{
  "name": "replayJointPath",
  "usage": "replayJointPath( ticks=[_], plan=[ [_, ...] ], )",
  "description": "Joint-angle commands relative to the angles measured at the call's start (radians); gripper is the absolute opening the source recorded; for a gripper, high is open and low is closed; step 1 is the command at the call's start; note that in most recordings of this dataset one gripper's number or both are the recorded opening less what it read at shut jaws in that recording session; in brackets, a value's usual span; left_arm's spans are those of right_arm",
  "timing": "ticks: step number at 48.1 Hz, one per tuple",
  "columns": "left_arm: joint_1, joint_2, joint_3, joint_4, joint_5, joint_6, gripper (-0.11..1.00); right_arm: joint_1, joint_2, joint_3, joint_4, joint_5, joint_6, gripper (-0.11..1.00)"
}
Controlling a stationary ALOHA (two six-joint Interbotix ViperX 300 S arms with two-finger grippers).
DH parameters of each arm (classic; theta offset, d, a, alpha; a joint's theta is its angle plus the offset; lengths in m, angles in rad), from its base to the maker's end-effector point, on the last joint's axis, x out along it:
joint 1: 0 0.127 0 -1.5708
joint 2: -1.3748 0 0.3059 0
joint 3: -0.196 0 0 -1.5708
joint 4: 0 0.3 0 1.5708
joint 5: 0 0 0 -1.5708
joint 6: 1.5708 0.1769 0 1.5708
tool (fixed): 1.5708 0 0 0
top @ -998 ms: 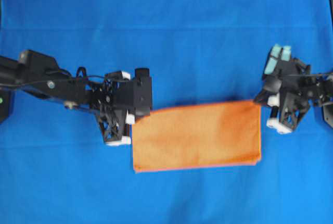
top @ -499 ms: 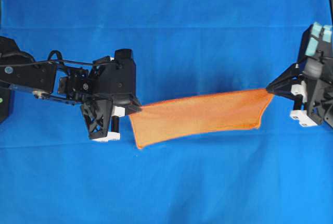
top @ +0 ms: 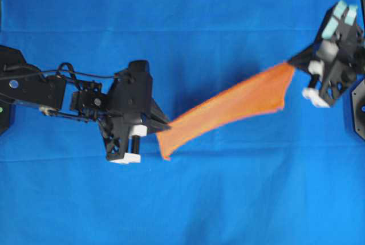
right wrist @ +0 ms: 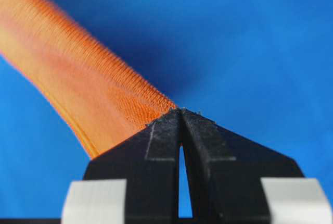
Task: Fold the orange towel.
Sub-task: 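Lift the folded strip and swing the right gripper toward the top, then lay the strip vertically on the table, lowering both grippers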
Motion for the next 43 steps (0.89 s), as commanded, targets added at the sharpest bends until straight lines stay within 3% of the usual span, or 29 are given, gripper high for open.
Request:
replayJointPath(
  ticks=[1, 9, 18, 31, 43],
  plan=[
    [-0.031, 0.018, -0.052, 0.003, -0.028, 0.035, 0.03, -0.071, 0.026, -0.037, -0.048, -0.043, 0.002, 0.01],
    [-0.064, 0.1, -0.166, 0.003, -0.028, 0.132, 0.03, -0.175, 0.117, -0.091, -0.115, -0.146, -0.003, 0.01],
    [-0.078, 0.17, -0.275, 0.003, -0.023, 0.23, 0.03, -0.245, 0.242, -0.187, -0.155, -0.245, -0.003, 0.01],
    [-0.083, 0.216, -0.339, 0.005, -0.025, 0.258, 0.03, -0.272, 0.408, -0.353, -0.198, -0.276, -0.005, 0.01],
    [-0.083, 0.245, -0.37, 0.003, -0.048, 0.281, 0.03, -0.278, 0.422, -0.373, -0.202, -0.273, -0.005, 0.01]
  ],
)
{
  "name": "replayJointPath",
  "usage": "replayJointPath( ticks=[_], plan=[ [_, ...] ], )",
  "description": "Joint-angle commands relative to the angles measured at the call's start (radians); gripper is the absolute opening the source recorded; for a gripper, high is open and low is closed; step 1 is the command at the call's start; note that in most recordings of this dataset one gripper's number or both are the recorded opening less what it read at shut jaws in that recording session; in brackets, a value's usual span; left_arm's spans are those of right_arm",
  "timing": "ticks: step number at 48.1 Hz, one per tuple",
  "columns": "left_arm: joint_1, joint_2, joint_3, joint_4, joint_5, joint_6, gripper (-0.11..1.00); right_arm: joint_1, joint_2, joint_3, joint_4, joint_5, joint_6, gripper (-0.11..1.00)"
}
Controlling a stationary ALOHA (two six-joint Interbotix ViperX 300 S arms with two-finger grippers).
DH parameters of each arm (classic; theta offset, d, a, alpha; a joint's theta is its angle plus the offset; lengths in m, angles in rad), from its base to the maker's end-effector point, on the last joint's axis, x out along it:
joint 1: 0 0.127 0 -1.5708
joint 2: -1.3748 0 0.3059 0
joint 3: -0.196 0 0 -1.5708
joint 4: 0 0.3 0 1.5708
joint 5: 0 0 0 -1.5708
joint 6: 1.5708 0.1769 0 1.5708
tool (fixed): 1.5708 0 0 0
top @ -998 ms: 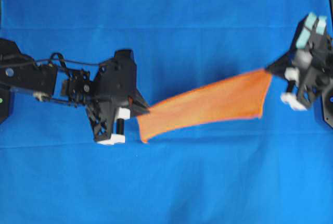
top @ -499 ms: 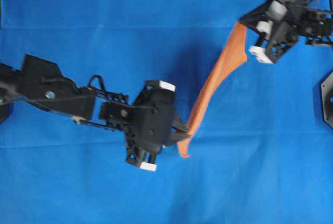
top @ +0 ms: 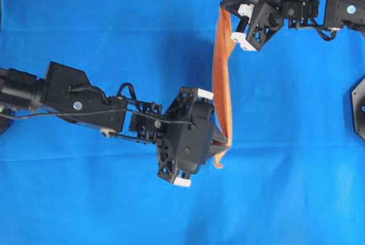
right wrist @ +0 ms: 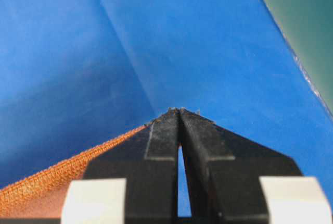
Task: Fold the orange towel.
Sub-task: 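Lay the strip vertically on the table, lowering both grippers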
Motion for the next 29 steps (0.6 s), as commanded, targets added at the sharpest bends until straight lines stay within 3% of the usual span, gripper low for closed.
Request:
replayJointPath(
  ticks=[1, 20, 29],
  plan=[
    [-0.035, 0.0, -0.046, -0.003, -0.028, 0.015, 0.03, -0.04, -0.028, -0.017, -0.009, 0.006, -0.003, 0.01],
    [-0.029, 0.175, -0.259, -0.003, -0.074, 0.021, 0.03, -0.049, -0.236, 0.137, -0.003, 0.094, 0.011, 0.01],
    [-0.029, 0.218, -0.295, -0.006, -0.08, -0.021, 0.03, -0.051, -0.221, 0.155, 0.0, 0.1, 0.011, 0.01]
  ],
)
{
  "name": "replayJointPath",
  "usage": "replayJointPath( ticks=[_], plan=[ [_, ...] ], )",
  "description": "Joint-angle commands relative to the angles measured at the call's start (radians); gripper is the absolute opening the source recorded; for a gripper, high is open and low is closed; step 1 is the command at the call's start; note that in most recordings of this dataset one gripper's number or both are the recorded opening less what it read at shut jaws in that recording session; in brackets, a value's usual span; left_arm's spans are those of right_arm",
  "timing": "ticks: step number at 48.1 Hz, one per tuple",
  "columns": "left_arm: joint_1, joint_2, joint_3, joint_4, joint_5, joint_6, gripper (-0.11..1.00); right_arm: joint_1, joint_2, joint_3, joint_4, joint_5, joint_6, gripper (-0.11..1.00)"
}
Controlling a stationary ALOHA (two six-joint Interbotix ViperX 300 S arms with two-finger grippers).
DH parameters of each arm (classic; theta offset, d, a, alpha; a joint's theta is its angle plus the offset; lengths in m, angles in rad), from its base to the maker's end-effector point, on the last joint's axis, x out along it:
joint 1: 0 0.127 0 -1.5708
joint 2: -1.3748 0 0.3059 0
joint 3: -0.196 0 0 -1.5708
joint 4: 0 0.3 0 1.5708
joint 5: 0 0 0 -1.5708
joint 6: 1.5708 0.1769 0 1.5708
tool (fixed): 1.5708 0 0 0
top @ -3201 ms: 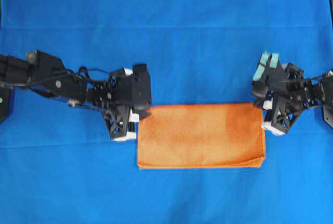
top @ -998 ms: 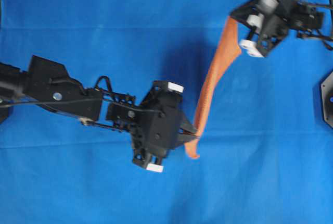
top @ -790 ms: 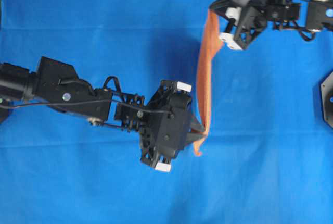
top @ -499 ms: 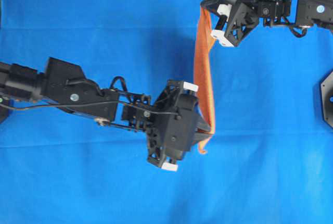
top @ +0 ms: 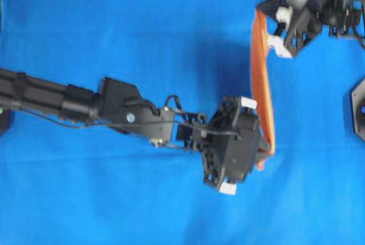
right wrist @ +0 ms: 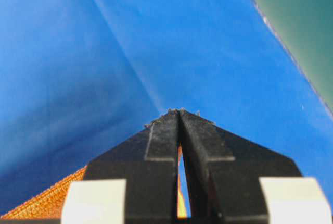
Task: Fold the orange towel.
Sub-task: 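Lay the strip vertically on the table, lowering both grippers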
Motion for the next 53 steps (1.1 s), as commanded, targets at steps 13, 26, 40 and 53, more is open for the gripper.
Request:
replayJointPath(
  ticks=[13, 26, 40, 53],
  plan=[
    [-0.038, -0.072, 0.109, -0.017, -0.031, -0.089, 0.03, -0.048, 0.221, -0.097, -0.005, -0.14, -0.006, 0.01],
    [-0.052, -0.16, 0.359, -0.017, -0.17, -0.238, 0.03, -0.028, 0.408, -0.215, -0.014, -0.219, -0.012, 0.01],
    [-0.055, -0.173, 0.486, -0.017, -0.293, -0.288, 0.03, -0.011, 0.457, -0.242, -0.018, -0.25, -0.018, 0.01],
    [-0.038, -0.156, 0.483, -0.017, -0.304, -0.288, 0.07, 0.002, 0.471, -0.242, -0.018, -0.267, -0.044, 0.01]
  ],
)
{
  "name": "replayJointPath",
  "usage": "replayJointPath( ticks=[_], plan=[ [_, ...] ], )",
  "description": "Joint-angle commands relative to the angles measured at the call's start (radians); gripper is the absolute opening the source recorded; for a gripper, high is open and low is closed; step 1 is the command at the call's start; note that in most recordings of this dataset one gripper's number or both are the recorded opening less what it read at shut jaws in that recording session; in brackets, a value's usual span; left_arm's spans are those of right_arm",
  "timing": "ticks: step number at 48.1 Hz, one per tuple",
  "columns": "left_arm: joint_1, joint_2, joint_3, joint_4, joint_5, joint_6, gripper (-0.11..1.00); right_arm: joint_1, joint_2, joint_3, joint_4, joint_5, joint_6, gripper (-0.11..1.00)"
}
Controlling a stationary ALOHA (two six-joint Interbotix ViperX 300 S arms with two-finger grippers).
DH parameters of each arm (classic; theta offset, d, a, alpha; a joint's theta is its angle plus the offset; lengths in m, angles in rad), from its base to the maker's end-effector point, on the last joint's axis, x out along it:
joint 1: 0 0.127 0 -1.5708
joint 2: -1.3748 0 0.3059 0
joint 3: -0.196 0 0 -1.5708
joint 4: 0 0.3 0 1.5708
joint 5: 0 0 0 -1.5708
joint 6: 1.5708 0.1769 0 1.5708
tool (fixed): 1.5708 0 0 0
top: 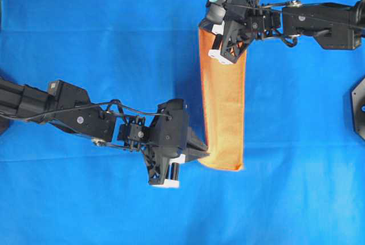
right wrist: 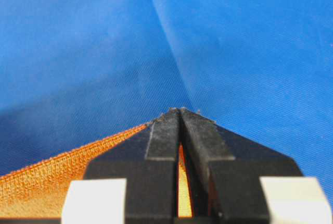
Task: Fold the orange towel.
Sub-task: 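Lay the strip vertically on the table, lowering both grippers, then open both grippers and retract them to the sides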
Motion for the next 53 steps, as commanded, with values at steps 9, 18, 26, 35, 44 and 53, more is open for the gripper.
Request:
replayJointPath(
  ticks=[9, 18, 26, 35, 44, 53],
  plan=[
    [-0.017, -0.008, -0.018, 0.003, -0.009, -0.002, 0.47, 0.002, -0.014, -0.02, -0.003, -0.031, -0.025, 0.1],
    [-0.015, -0.011, -0.02, 0.006, 0.0, 0.0, 0.84, 0.012, -0.014, -0.02, -0.003, -0.046, -0.06, 0.63],
    [-0.014, -0.044, -0.017, 0.005, 0.044, 0.0, 0.82, 0.015, -0.018, -0.021, -0.003, -0.044, -0.06, 0.61],
    [-0.029, -0.163, -0.005, 0.005, 0.218, -0.005, 0.82, 0.034, -0.064, -0.009, -0.003, -0.035, -0.064, 0.62],
    [-0.049, -0.285, 0.029, 0.005, 0.426, -0.012, 0.82, 0.063, -0.166, 0.052, 0.0, -0.008, -0.055, 0.62],
    [-0.037, -0.414, 0.087, 0.008, 0.479, -0.028, 0.81, 0.121, -0.321, 0.166, 0.017, -0.005, -0.043, 0.62]
  ],
)
